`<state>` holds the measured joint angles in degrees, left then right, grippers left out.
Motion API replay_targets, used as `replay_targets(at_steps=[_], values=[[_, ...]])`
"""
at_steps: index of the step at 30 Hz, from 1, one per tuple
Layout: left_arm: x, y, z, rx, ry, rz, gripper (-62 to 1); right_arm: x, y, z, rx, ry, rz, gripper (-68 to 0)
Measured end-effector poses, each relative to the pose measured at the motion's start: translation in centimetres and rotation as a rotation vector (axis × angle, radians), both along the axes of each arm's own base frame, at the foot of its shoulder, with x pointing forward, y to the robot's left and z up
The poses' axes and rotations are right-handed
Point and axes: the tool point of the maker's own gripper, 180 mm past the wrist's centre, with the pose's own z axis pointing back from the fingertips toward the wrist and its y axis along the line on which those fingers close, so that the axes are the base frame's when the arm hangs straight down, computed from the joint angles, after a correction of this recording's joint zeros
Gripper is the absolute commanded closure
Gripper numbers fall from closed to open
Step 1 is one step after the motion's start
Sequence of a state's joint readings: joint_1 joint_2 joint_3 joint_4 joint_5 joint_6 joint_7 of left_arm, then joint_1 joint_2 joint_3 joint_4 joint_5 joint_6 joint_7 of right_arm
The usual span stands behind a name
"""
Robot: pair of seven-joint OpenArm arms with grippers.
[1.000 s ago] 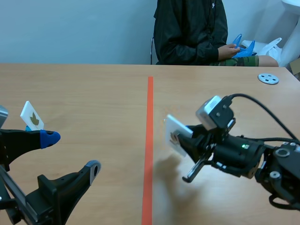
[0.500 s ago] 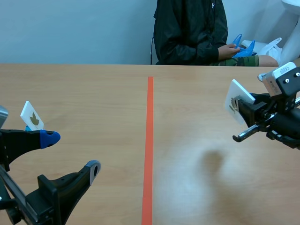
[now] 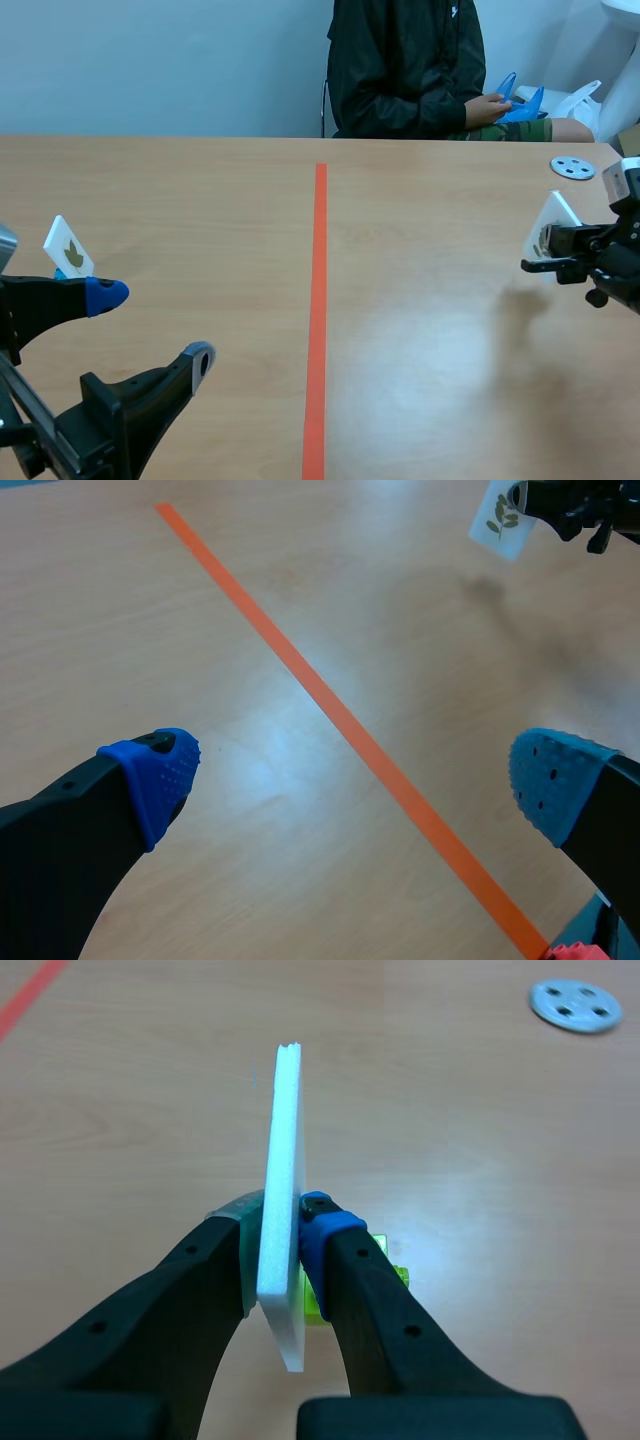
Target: Sort the leaf by its shape. The table is split by an orange tape line. A compound leaf with several leaflets goes to the left side, a simple leaf with one blade goes to the right side. Return to the home posture when a red brick is placed on the table.
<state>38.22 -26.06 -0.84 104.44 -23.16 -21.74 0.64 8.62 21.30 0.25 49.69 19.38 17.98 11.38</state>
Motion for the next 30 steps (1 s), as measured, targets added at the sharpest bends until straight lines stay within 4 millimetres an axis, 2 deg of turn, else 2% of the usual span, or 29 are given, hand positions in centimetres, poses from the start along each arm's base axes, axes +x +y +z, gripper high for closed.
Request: replay_targets(at_steps=[4,10,14,19,21,24,30], values=[[0.0,0.0,0.0,0.0,0.0,0.0,-62.3,0.6,-2.5,-1.4,0.007,0.045,-0.113,-1.5],[0.0,0.0,0.0,0.0,0.0,0.0,-62.3,0.7,-4.2,-2.6,0.0,0.083,-0.189,-1.5],[0.0,0.0,0.0,0.0,0.0,0.0,-62.3,0.6,-4.4,-2.8,-0.004,0.099,-0.194,-2.1],[0.0,0.0,0.0,0.0,0.0,0.0,-62.3,0.5,-4.3,-3.0,-0.003,0.112,-0.192,-10.3],[0.0,0.0,0.0,0.0,0.0,0.0,-62.3,0.5,-4.3,-3.1,-0.003,0.113,-0.192,-15.9],[0.0,0.0,0.0,0.0,0.0,0.0,-62.3,0.4,-4.2,-3.1,0.0,0.117,-0.186,-27.7],[0.0,0.0,0.0,0.0,0.0,0.0,-62.3,0.8,-3.8,-2.3,-0.004,0.117,-0.155,-38.3]])
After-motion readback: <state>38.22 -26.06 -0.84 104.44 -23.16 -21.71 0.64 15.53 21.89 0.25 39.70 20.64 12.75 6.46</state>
